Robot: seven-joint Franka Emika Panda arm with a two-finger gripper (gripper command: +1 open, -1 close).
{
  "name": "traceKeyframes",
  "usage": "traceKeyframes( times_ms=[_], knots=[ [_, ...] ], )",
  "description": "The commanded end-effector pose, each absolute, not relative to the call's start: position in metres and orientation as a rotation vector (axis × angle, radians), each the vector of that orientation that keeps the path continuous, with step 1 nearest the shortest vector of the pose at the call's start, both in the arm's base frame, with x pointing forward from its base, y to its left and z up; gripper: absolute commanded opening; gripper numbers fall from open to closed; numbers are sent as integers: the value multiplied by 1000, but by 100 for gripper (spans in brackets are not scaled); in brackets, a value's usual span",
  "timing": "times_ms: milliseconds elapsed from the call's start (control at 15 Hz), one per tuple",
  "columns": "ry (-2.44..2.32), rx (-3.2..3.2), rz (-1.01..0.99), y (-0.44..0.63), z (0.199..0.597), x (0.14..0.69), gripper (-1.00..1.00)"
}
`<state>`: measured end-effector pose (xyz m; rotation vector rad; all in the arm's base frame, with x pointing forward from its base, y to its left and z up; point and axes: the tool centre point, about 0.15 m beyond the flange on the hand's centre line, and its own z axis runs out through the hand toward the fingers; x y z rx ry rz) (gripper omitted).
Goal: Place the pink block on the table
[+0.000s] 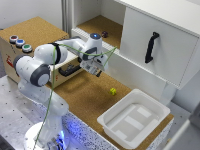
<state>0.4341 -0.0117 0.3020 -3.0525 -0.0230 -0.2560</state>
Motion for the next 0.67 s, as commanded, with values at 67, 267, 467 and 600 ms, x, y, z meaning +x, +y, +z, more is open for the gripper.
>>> traceKeyframes(
  times_ms=[67, 267, 467, 600],
  knots=[
    [-4, -3065, -145, -35, 250, 462, -100],
    [-15, -3048, -117, -38, 234, 471, -100],
    [-29, -3060, -83, -38, 224, 476, -100],
    [-24, -3069, -57, -44, 218, 477, -100]
  ],
)
